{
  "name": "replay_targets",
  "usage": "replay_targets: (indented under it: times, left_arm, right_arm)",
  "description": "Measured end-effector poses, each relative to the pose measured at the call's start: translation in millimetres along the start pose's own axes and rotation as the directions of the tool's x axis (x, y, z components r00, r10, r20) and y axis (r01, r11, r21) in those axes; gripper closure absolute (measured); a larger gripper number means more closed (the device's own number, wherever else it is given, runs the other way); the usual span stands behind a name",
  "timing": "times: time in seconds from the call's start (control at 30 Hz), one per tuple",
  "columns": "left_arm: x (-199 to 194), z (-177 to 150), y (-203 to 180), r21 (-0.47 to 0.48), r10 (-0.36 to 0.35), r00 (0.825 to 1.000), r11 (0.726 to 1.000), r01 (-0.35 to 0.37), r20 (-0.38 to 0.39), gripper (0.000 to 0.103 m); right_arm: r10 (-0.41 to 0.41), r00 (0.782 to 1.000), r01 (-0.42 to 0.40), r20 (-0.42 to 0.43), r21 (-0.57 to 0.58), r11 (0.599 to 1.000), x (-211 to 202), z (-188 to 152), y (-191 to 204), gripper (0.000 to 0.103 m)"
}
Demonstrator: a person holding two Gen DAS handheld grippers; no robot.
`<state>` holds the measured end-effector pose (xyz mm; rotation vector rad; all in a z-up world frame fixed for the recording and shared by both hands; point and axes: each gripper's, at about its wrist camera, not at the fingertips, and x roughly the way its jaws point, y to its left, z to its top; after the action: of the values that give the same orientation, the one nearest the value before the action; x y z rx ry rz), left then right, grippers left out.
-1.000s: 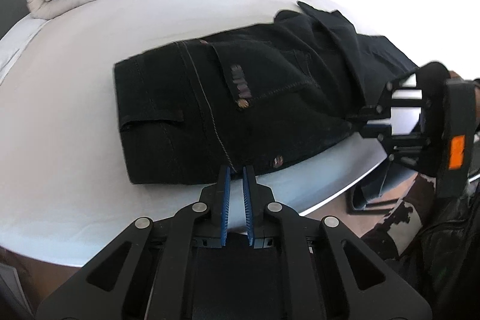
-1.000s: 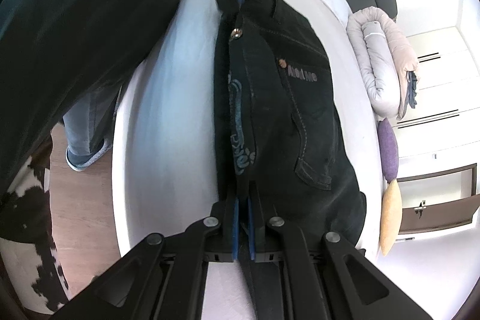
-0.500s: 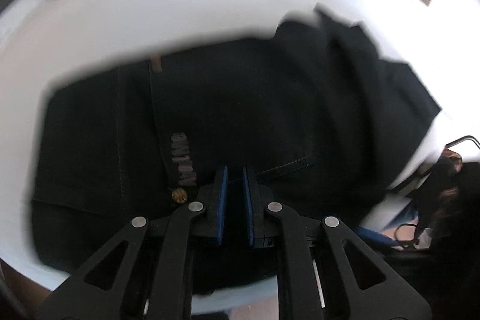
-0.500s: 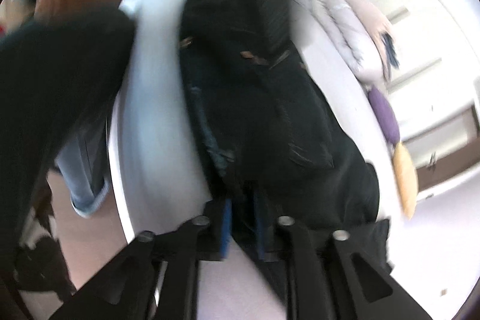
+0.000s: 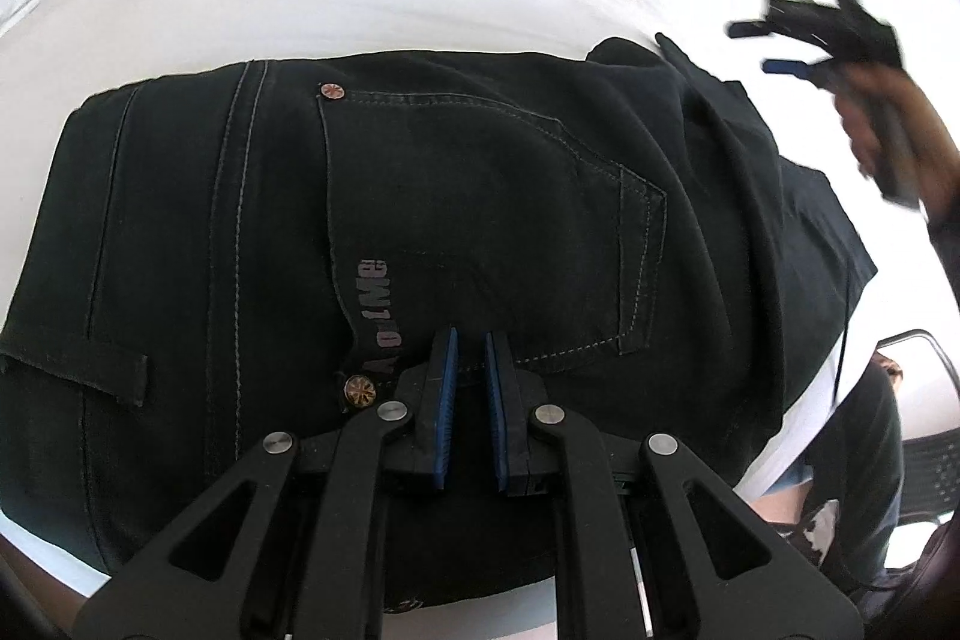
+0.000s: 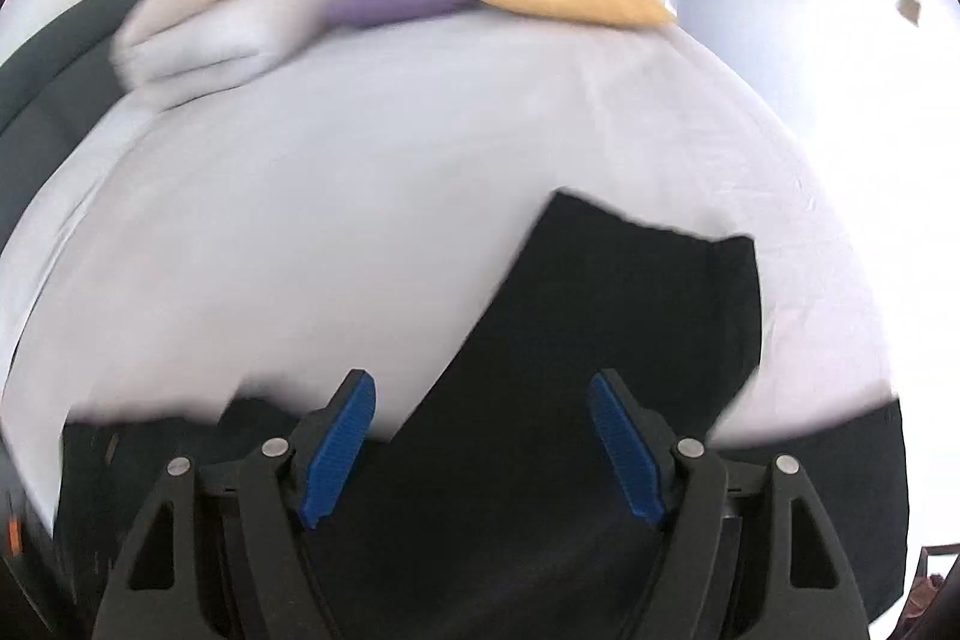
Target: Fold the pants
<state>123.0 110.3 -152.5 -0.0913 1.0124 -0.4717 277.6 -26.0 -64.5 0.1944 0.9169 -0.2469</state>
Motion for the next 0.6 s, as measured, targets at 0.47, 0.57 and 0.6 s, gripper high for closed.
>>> replay_targets:
  times: [0.47,0.57,0.6]
  left_arm:
    - [-8,-21,0,0.023,0.031,0.999,0.999,-0.031,0.008,0.094]
    - [-10,-21,-2,0.028,0.039,0.999,0.999,-0.039,0.006,0.094]
    - [-10,-20,-4,0.031,0.044,0.999,0.999,-0.044,0.006,0.094]
  right_arm:
    - [-0.100,0.985,0.111,-0.144,0.068,0.991,100,31,-21,0.082]
    - [-0.025,0.994,0.040,-0.102,0.147,0.988,75,30,-47,0.098]
    - [0.004,0.999,0.005,-0.054,0.175,0.985,57,28,-62,0.098]
